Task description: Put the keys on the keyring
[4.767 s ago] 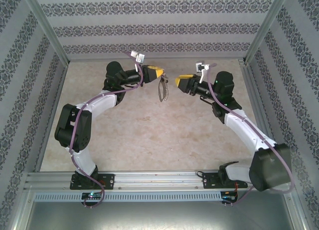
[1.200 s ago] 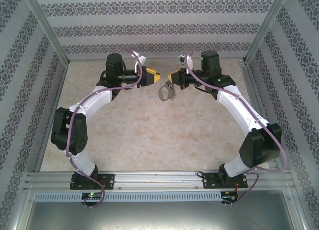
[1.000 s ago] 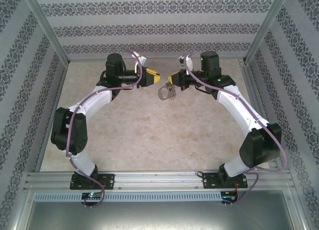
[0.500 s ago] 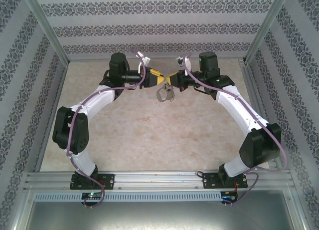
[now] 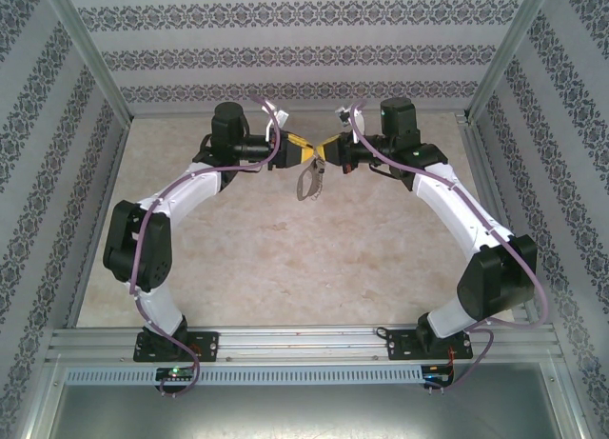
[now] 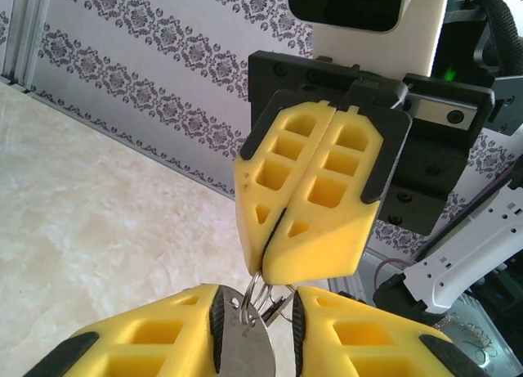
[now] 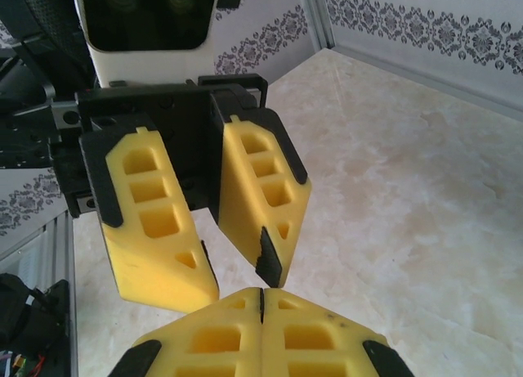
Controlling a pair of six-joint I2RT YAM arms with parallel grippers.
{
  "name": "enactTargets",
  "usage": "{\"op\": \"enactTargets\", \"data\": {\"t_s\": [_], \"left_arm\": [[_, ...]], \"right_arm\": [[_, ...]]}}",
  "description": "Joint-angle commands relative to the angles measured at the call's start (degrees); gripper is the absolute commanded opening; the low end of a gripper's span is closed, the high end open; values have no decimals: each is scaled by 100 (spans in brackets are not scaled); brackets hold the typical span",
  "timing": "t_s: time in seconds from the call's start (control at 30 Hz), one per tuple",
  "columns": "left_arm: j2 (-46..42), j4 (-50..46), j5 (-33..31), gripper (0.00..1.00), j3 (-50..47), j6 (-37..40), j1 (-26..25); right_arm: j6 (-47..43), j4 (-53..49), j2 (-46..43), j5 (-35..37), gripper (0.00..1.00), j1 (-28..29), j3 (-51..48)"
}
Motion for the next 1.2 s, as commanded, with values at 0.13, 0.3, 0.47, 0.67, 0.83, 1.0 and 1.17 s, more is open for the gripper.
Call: {"op": "enactTargets", "data": {"t_s": [0.13,0.3,0.47,0.67,0.83,1.0,1.17], "left_arm": [[108,173,114,28,82,-26,-173],[103,202,102,26,99,-34,-182],[57,232,54,24,73,-17,-179],[57,331,18,19,95,-87,-178],[88,515,26,11,104,-222,-172],[134,1237,70,0,-5,-677,-173],[109,1728,-64,0,-118,-978,-174]], "right_arm": [[83,285,-31,-259,0,4,10],[74,271,-38,-247,0,5,-1],[56,249,-36,-254,0,-13,-17],[46,228,-47,-274,0,-32,-25],[41,223,-64,-285,0,-44,-30],[135,291,-47,-272,0,-57,-9],[600,781,-429,146,38,-282,-332]]}}
